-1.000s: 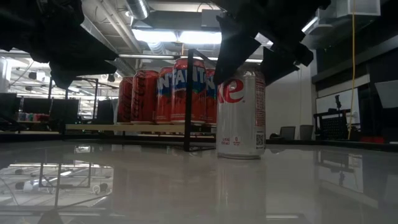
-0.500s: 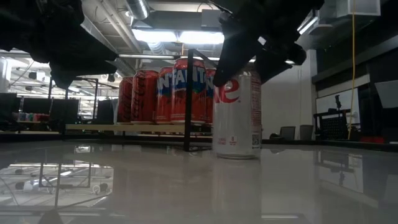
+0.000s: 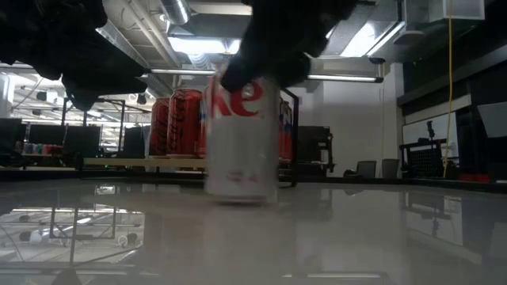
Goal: Pick and place cans onto a shelf
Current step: Put the right red/silver soda can on the shelf
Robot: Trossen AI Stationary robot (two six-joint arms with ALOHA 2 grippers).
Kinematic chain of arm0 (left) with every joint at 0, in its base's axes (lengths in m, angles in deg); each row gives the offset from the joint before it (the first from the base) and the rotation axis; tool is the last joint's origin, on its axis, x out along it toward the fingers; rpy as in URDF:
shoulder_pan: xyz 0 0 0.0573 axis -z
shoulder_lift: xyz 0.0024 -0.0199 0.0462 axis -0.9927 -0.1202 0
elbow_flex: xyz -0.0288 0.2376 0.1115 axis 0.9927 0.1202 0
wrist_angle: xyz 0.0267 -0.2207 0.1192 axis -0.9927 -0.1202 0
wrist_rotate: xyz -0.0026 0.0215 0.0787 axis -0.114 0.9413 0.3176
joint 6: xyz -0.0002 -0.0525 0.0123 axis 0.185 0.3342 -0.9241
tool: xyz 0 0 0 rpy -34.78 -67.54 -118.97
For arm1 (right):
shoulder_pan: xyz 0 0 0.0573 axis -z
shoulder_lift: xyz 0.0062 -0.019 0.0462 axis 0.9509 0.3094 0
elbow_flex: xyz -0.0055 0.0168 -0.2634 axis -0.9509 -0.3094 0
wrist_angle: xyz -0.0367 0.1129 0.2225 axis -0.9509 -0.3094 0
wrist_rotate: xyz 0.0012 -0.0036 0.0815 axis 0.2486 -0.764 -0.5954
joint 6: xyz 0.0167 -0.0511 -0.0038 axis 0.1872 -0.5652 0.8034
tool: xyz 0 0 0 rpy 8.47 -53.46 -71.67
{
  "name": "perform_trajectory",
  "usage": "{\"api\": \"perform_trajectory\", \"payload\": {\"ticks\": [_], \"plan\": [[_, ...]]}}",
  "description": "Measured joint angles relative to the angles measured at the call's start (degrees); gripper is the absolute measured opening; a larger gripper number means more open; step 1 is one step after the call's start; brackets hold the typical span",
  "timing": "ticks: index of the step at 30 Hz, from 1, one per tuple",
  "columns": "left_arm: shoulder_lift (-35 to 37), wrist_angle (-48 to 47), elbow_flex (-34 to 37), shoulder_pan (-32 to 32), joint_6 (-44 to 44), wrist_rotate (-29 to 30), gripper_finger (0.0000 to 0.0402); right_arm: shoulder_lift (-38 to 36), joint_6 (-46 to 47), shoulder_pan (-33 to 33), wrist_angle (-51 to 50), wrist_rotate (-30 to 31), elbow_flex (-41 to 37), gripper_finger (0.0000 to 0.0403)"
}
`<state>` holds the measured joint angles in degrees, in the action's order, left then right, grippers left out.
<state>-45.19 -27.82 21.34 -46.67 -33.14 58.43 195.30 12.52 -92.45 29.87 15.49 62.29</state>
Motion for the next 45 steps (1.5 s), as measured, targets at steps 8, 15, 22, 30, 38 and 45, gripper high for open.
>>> {"api": "perform_trajectory", "payload": {"ticks": [8, 15, 22, 30, 38, 45], "plan": [[0.0, 0.0, 0.0, 0.0, -0.02, 0.02, 0.0135, 0.0, -16.86, 2.64, 5.09, -5.51, 0.01, 0.0296], [0.0, -0.02, 0.0, 0.0, 0.0, 0.02, 0.0135, -0.02, -26.83, 3.02, 4.2, -12.42, 0.01, 0.0298], [0.0, -0.02, 0.0, 0.0, 0.02, 0.02, 0.0135, -0.07, -33.65, 3.37, 3.92, -17.87, 0.01, 0.0298], [0.0, -0.02, 0.0, 0.0, 0.04, 0.02, 0.0135, -0.13, -35.63, 5.52, 0.01, -26.01, 0.13, 0.0298], [0.0, -0.04, 0.0, 0.0, 0.04, 0.02, 0.0135, -0.35, -38.37, 5.53, -2.47, -27.92, 0.23, 0.0299], [0.0, -0.04, 0.0, 0.0, 0.07, 0.02, 0.0135, -0.35, -38.41, 5.53, -2.51, -27.81, 0.23, 0.0299]]}}
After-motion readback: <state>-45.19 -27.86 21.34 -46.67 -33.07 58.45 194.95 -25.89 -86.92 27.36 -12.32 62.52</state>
